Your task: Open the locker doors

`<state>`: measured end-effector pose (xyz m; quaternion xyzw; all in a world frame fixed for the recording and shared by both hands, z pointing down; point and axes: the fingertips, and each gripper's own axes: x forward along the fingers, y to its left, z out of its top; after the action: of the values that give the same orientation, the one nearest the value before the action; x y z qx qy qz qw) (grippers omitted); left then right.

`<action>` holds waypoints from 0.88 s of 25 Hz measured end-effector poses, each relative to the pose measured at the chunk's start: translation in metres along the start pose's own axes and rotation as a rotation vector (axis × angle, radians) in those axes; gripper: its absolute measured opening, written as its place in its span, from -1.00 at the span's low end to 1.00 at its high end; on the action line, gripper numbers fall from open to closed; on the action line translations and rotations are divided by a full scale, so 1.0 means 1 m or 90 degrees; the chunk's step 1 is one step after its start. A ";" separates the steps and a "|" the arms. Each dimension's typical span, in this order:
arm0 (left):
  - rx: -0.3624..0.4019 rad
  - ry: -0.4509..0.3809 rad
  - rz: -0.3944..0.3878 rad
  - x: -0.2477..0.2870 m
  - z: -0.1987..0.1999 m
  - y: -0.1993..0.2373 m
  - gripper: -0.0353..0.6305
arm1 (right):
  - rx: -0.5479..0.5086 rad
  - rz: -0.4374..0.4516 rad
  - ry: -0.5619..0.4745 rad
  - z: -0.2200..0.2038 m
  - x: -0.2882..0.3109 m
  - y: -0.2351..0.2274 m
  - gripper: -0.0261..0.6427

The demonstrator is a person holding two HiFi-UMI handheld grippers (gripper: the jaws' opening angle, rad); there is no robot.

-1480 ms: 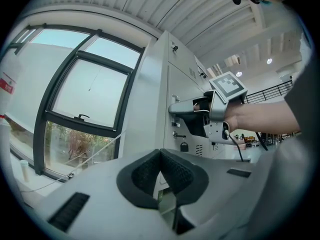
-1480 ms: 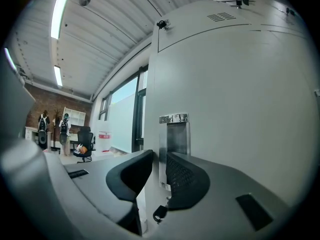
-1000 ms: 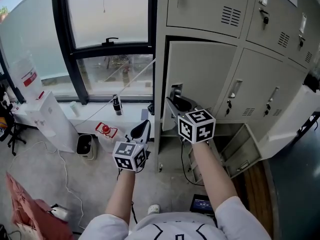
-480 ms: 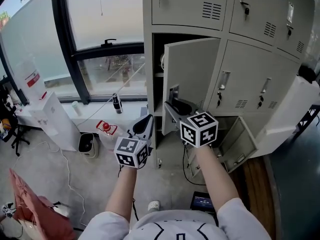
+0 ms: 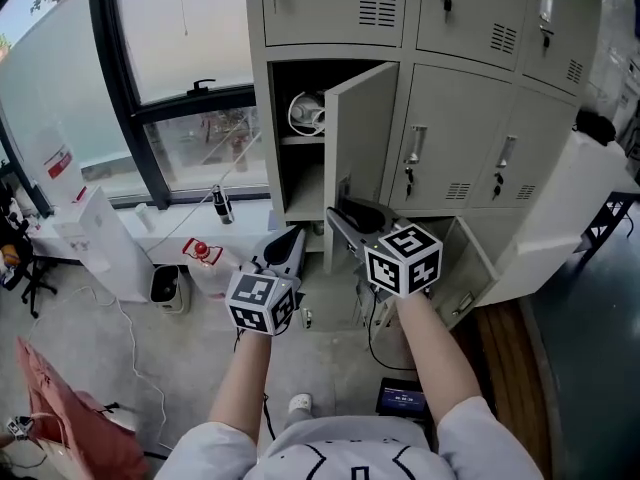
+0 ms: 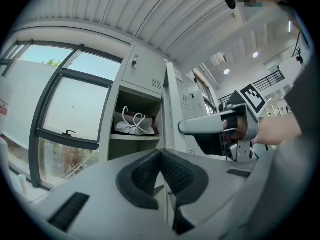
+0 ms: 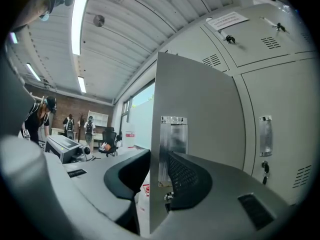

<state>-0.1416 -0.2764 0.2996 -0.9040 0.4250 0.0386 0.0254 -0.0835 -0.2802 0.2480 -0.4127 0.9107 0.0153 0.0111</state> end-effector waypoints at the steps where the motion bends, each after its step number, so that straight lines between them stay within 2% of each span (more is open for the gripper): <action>1: 0.001 0.001 -0.003 0.001 0.000 -0.006 -0.84 | -0.002 0.000 0.002 0.000 -0.006 -0.002 -0.55; 17: 0.026 0.002 -0.036 0.023 0.001 -0.087 -0.84 | -0.125 -0.095 0.009 0.003 -0.104 -0.039 -0.51; 22: 0.031 0.001 -0.047 0.027 0.004 -0.108 -0.84 | -0.112 -0.130 0.005 0.003 -0.129 -0.059 -0.51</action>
<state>-0.0416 -0.2275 0.2948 -0.9182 0.3923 0.0263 0.0481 0.0454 -0.2223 0.2484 -0.5026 0.8591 0.0925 -0.0272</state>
